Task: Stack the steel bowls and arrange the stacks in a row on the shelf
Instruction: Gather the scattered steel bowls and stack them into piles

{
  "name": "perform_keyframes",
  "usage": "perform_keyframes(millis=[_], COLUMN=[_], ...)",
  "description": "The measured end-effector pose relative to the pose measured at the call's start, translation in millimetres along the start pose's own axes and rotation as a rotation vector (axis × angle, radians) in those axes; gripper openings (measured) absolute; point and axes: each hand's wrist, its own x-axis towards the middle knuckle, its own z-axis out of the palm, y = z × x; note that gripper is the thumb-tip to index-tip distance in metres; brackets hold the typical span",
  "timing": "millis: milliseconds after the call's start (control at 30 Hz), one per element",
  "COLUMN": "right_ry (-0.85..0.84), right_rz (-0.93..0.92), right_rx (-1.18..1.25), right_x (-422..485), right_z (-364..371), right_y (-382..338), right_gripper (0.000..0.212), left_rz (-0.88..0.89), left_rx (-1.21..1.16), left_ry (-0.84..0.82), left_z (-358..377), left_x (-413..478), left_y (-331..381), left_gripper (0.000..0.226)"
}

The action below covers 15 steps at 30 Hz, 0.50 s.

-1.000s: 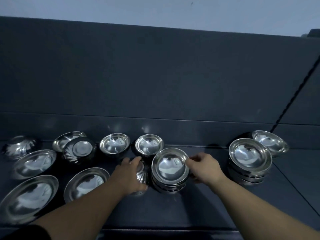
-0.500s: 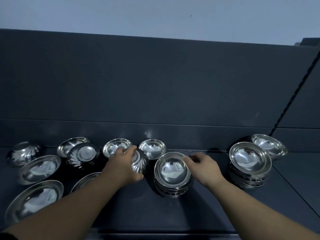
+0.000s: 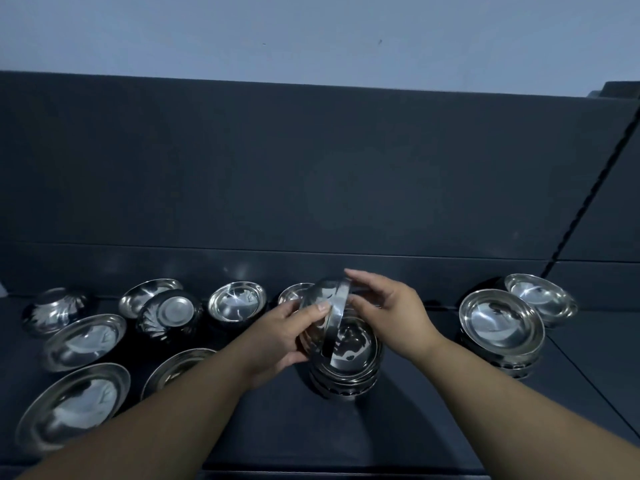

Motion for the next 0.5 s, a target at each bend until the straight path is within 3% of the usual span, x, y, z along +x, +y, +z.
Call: perform_keyframes(millis=[133,233,433,500], right_ry=[0.139,0.186,0.135,0.118], right_rz=[0.067,0.095,0.208,0.247], right_rx=[-0.083,-0.214,-0.377,-0.373], right_x=[0.7,-1.6,-12.6,-15.3], right_z=[-4.3,-7.1,-5.3,-5.5], right_y=[1.9,6.2,16.7,20.2], right_gripper=[0.013,0.008,0.011,0.011], left_rz=[-0.013,0.017,0.079,0.082], left_rx=[-0.059,-0.078,0.442,0.513], left_ry=[0.060,0.094,0.292,0.290], left_z=[0.6,-2.2,-7.5,-6.7], left_x=[8.8,13.1,15.1,16.9], left_y=[-18.2,-30.8,-48.5,-50.9], left_gripper=[0.056,0.054,0.019,0.022])
